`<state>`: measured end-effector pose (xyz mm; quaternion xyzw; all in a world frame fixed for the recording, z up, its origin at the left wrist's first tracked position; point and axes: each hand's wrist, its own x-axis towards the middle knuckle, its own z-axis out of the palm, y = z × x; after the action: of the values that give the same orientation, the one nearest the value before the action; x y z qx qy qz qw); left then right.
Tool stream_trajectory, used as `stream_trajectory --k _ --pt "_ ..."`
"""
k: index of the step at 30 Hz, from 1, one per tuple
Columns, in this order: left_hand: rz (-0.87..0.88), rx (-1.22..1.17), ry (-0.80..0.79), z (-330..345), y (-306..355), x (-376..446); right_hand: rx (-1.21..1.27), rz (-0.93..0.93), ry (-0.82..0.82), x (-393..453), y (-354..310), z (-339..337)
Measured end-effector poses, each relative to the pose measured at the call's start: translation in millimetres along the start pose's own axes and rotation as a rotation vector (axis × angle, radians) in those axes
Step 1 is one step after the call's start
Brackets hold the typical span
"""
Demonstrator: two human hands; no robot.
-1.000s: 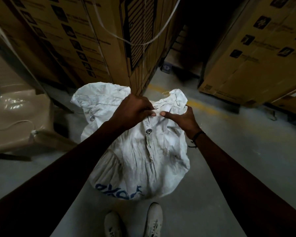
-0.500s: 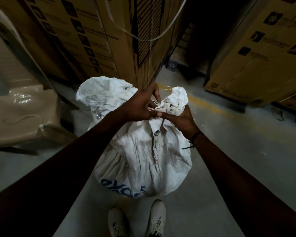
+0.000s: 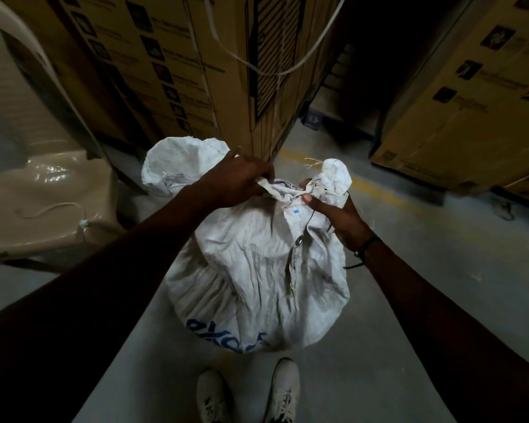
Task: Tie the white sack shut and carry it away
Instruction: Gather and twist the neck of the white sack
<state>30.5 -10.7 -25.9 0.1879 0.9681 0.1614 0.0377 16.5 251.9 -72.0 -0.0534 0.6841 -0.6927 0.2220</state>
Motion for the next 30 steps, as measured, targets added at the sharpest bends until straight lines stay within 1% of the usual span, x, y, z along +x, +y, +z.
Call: stream_trajectory --k 2,6,10,13,15,16,18,19,21,23,27,30 --pt "-0.022 -0.057 0.06 1.4 3.4 -1.8 -0.042 -0.03 -0.022 0.7 1.0 3.1" --pt "-0.139 -0.227 0.144 7.2 11.1 -1.9 -0.122 -0.057 -0.048 2.4 0.1 13.4" --pt "-0.139 -0.379 0.136 5.8 17.3 9.1 -0.198 -0.108 0.025 6.9 1.7 27.0" --pt "-0.17 -0.497 0.093 2.6 11.7 6.6 -0.155 -0.107 0.052 6.2 5.1 32.2" --pt "-0.146 -0.533 0.085 -1.1 6.3 -1.0 -0.126 -0.089 0.056 5.1 6.0 32.7" --pt "-0.125 -0.511 0.114 -3.3 3.2 -5.7 -0.115 -0.075 0.056 5.3 6.0 32.0" --pt "-0.094 -0.371 0.193 -7.1 -2.1 -15.4 -0.105 -0.043 0.054 6.7 6.2 29.8" --pt "-0.097 -0.279 0.214 -8.5 -3.3 -20.4 -0.102 -0.03 0.055 7.8 6.6 28.8" --pt "-0.146 -0.125 0.208 -7.9 -2.3 -29.9 -0.085 -0.01 0.062 9.6 7.1 27.7" --pt "-0.2 -0.024 0.144 -2.7 1.3 -36.4 -0.073 0.002 0.078 10.4 7.1 28.1" --pt "-0.239 0.109 -0.03 12.3 11.1 -39.5 -0.072 0.012 0.063 13.5 7.2 30.1" --pt "-0.257 0.133 -0.079 17.8 15.8 -38.3 -0.069 0.001 0.039 16.8 8.1 32.6"
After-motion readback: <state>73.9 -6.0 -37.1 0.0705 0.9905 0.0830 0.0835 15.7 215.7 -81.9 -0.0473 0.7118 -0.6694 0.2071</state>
